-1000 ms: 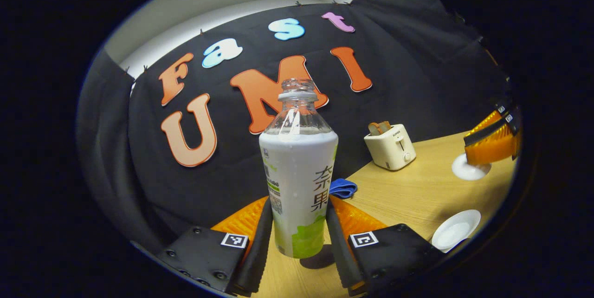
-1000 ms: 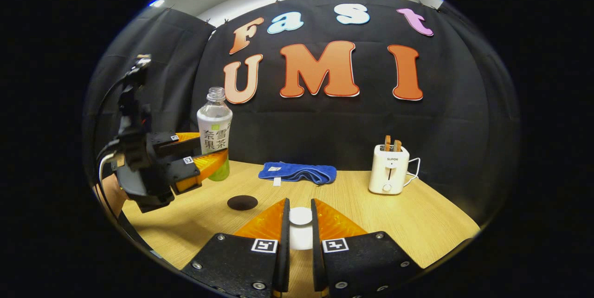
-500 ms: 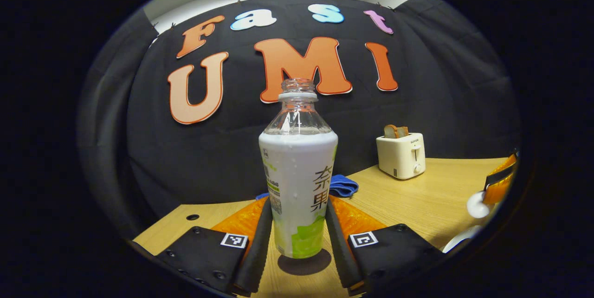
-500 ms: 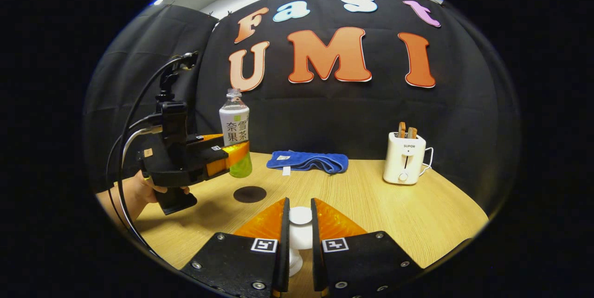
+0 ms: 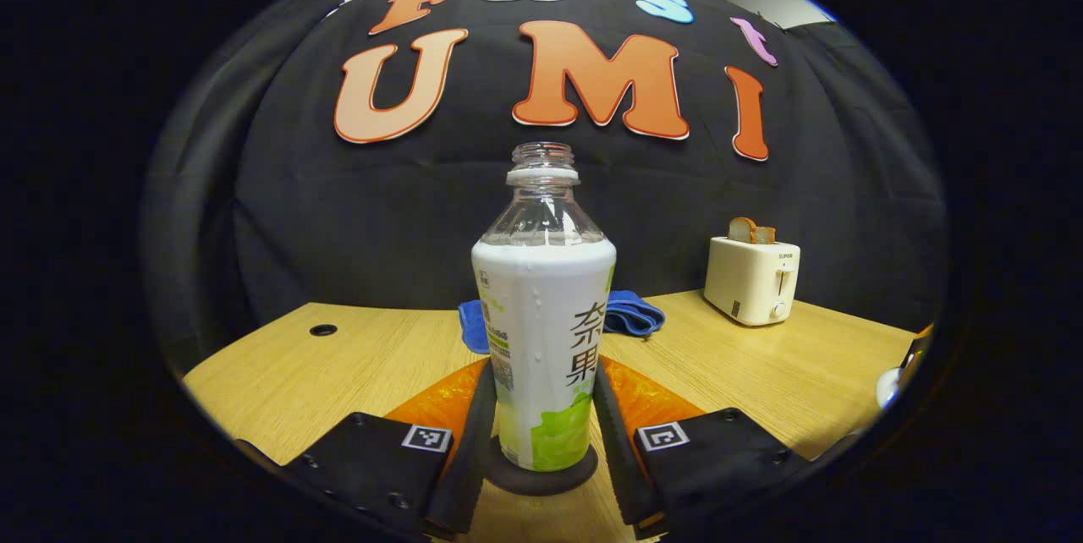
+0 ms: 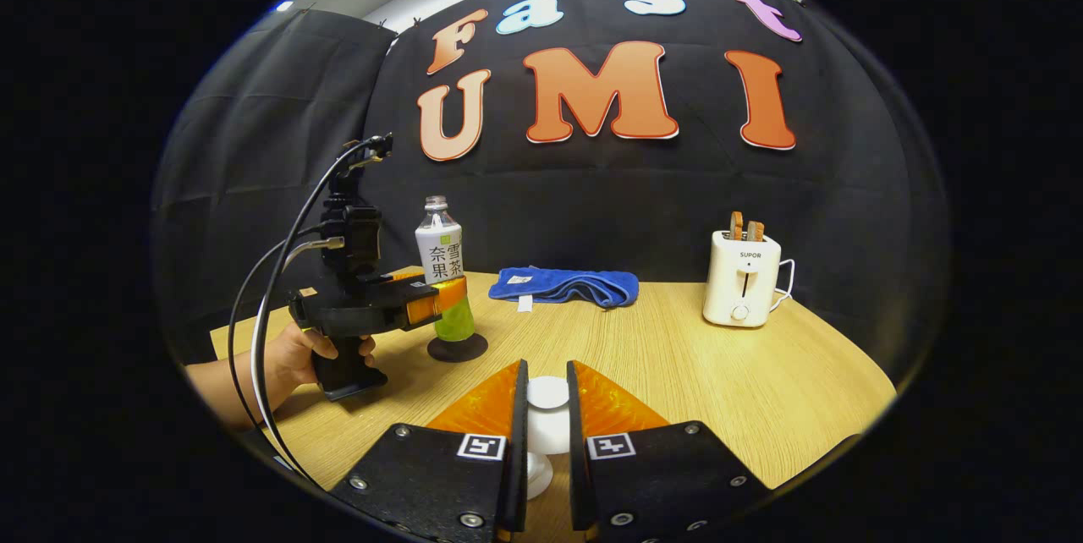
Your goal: Open the teacup lid with one hand, grasp the water bottle and pour water into the teacup with the other hand; after pouring, place the water bottle on the coaster and then close the teacup lid.
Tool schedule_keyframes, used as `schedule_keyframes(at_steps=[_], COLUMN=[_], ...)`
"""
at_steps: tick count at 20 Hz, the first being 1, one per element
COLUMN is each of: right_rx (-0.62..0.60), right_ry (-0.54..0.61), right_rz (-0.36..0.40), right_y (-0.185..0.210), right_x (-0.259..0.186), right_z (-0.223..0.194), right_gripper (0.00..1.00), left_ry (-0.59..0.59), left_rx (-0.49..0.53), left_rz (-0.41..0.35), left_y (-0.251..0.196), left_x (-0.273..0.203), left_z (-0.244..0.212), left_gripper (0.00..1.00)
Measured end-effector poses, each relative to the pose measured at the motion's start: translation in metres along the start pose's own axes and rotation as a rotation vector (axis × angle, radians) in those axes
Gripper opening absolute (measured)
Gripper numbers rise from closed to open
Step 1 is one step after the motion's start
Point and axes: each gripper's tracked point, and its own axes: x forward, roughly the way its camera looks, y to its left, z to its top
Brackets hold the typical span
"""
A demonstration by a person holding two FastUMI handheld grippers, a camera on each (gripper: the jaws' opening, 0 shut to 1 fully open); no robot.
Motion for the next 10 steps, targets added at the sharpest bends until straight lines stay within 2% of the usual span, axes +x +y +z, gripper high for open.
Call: schedule_keyframes(at_steps=[1,2,6,10], right_rx=[-0.003,-0.005,-0.009,-0.015], right_ry=[0.002,0.008,0.016,0.015], right_rz=[-0.003,-0.001,0.003,0.016], right_y=[-0.002,-0.002,-0.001,0.004], right_x=[-0.001,-0.001,-0.004,-0.005], right_z=[-0.002,-0.004,-0.006,-0.005], right_gripper=[0.21,0.21,0.21,0.21], left_ry=[0.012,0.022,0.053,0.072], left_rx=[-0.01,-0.019,-0.044,-0.05], left_rz=[0.004,0.004,-0.016,-0.003], left_y=[0.003,0.003,0.002,0.006], left_x=[0.003,0.004,0.003,0.004], left_z=[-0.003,-0.005,-0.016,-0.023], left_gripper=[0.65,0.63,0.65,0.66])
